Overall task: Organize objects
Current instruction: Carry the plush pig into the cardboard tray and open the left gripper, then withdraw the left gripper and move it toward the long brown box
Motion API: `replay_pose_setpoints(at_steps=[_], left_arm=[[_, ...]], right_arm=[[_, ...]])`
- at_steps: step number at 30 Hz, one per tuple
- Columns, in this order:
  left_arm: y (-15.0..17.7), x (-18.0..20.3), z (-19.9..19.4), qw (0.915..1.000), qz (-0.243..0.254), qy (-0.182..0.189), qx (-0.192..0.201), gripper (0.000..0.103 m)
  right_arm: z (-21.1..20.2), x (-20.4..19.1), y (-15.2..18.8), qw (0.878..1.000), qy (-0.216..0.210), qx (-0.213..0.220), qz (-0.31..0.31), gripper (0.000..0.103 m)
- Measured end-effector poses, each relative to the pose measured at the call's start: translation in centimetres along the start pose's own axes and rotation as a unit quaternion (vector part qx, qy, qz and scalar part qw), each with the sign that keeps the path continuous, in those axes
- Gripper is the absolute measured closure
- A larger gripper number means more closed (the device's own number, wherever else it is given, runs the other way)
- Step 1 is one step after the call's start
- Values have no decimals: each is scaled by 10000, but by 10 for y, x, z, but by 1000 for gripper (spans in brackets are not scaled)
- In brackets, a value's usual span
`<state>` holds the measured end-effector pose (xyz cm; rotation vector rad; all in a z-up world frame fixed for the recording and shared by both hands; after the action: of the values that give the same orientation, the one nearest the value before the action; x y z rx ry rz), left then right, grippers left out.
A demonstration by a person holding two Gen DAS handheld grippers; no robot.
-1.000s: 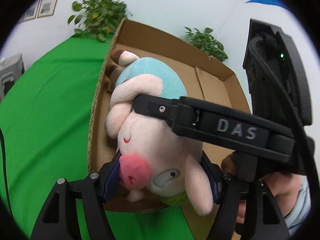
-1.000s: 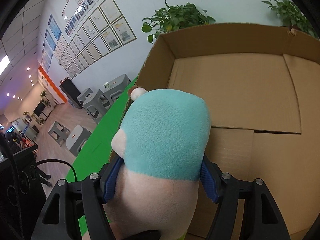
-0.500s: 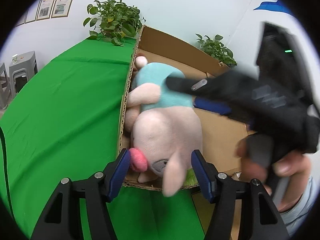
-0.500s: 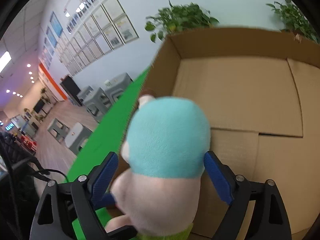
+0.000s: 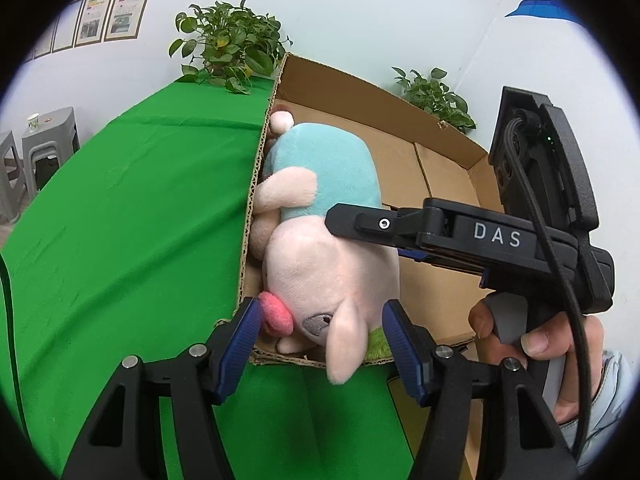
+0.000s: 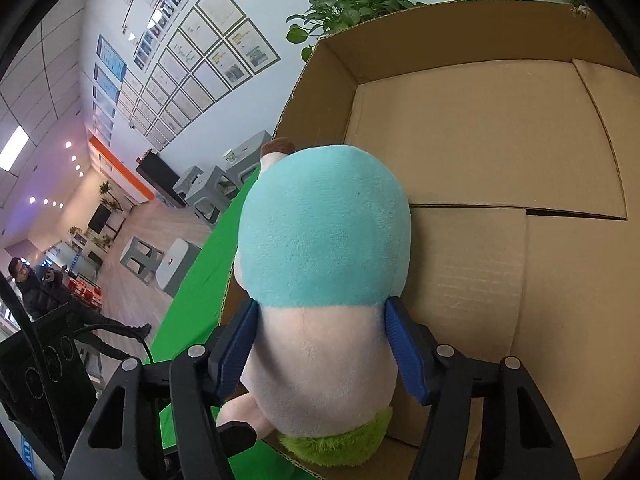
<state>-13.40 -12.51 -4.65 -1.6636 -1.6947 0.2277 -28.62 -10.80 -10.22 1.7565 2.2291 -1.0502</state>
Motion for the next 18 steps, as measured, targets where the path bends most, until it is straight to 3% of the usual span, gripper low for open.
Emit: replay_pose_setpoints(at_steps=[12, 18], left_arm=[[-4, 2, -13, 9988, 152, -404, 225, 41], [-1, 6, -26, 9935, 386, -984, 419, 40]], right_arm=[[14, 7, -22, 9990, -234, 60, 371, 40], [1, 15, -13, 9992, 175, 137, 328, 19]])
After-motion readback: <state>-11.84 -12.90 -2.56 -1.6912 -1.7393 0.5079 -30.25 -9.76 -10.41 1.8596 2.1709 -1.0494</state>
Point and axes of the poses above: each gripper's, at about its wrist camera, not at the fingertips, and z roughly the way its jaws point, x to its right, y to its underside, the point moved 7 cm from there along z, roughly the way its jaws point, and after that the axes turned 7 degrees about -x, right-handed, at the moved point
